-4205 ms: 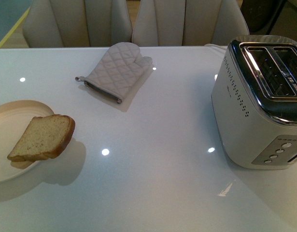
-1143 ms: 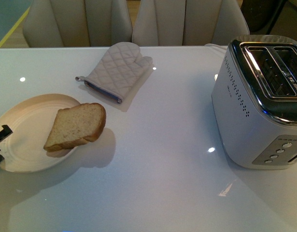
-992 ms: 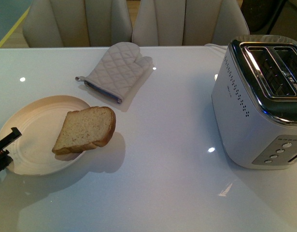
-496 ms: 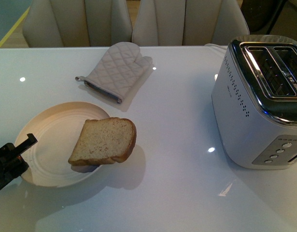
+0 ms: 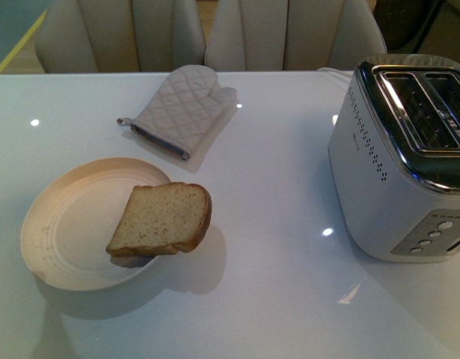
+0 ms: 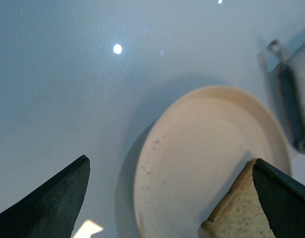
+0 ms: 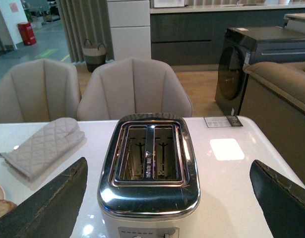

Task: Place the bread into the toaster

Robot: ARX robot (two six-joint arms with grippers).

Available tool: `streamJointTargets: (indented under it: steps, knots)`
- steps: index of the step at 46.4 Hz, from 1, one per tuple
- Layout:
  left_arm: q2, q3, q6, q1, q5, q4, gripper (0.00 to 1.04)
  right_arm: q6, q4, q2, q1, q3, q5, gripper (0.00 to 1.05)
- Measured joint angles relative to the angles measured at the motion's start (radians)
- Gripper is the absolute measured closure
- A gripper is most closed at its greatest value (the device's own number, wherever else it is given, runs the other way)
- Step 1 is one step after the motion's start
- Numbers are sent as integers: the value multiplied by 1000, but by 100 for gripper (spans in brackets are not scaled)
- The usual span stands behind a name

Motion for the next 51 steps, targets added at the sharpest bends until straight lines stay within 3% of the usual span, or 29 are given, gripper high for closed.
streamJointTargets:
  steps: [7, 11, 16, 18, 22, 28, 32, 51]
  knots:
    - [-373, -65, 43, -11, 19, -47, 8, 0, 0, 0, 0, 0, 0, 9]
    - [-441, -168, 249, -26, 66, 305, 23, 0, 0, 0, 0, 0, 0, 9]
    - [-491, -249, 431, -45, 61, 486, 39, 0, 0, 0, 0, 0, 0, 9]
    - [-513, -263, 469, -51, 54, 491, 45, 0, 0, 0, 0, 0, 0, 9]
    - [-610, -319, 547, -66, 27, 456, 66, 0, 0, 0, 0, 0, 0, 9]
    - [-695, -356, 571, -83, 16, 401, 86, 0, 0, 0, 0, 0, 0, 9]
    - [-772, -381, 576, -138, -50, 351, 102, 0, 0, 0, 0, 0, 0, 9]
    - [-1111, -445, 584, -158, -58, 81, 102, 0, 0, 0, 0, 0, 0, 9]
